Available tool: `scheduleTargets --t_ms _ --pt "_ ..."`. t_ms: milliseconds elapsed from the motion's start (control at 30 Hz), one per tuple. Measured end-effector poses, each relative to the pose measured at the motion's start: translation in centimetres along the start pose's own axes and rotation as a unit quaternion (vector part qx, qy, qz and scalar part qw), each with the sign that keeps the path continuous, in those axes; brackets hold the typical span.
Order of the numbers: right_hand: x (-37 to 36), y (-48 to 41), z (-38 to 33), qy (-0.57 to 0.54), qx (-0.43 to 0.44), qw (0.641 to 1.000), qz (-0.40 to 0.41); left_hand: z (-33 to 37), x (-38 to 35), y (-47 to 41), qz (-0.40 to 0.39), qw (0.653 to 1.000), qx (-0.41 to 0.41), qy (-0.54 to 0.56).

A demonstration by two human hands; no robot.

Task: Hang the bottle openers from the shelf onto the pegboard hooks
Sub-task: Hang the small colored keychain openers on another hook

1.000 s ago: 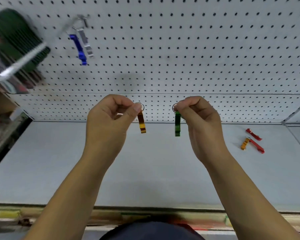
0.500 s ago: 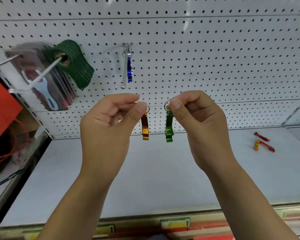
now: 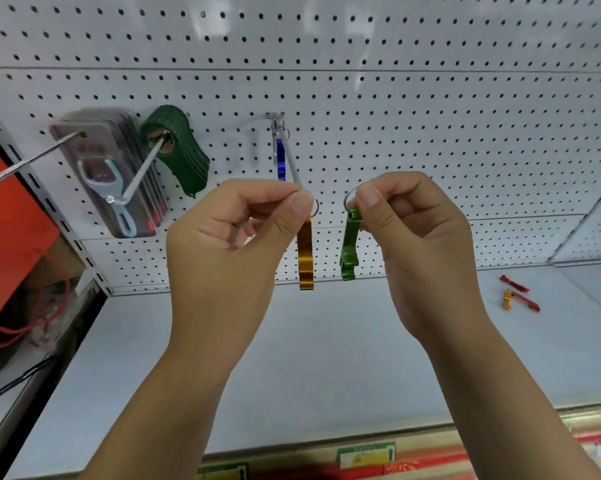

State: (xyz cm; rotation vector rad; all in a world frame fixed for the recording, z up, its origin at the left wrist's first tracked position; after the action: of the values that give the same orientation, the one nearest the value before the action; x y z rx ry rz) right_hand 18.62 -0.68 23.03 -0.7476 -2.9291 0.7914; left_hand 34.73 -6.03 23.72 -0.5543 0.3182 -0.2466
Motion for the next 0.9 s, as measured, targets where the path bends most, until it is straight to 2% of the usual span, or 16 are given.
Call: scheduleTargets --t_ms 100,167,300,367,667,800,900 --pt "-0.1 0.2 -0.3 0.005 0.0 1.0 0.006 0.0 -0.2 -0.5 -0.011 1.0 0.005 0.007" --pt "-0.2 0.4 -0.4 0.011 0.0 1.0 0.01 -0.1 -0.4 -0.8 -0.025 0.999 0.037 0.015" --pt "-0.2 0.8 -0.4 0.03 -0.007 0.999 0.016 -0.6 -0.6 -1.3 -0.053 0.975 0.192 0.101" --pt "-0.3 1.0 -0.5 0.042 -0.007 0.999 0.011 -0.7 -0.5 -1.7 -0.062 0.962 0.233 0.127" --pt "-2.1 1.1 -1.2 0.026 -0.002 1.0 -0.012 -3.1 0.1 -5.6 -0.043 0.957 0.274 0.09" --pt "-3.3 1.0 -1.3 0.023 -0.01 0.999 -0.021 -4.2 0.1 -7.6 -0.05 0.962 0.262 0.06" --pt "-3.7 0.8 -1.0 -0.023 -0.042 0.999 -0.025 -4.9 0.2 -9.0 -0.059 0.965 0.252 0.049"
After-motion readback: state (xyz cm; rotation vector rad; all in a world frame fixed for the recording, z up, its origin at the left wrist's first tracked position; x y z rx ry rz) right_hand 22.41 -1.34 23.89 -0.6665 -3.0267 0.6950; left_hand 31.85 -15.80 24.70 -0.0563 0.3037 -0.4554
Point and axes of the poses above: each hand's wrist, its own y-axis away from the middle knuckle, its own x-axis out of the back of the hand, z = x × y, the point moved 3 cm from there along -y, towards the middle knuckle, and after that the axes turned 6 degrees about y, right-handed, at the moved point
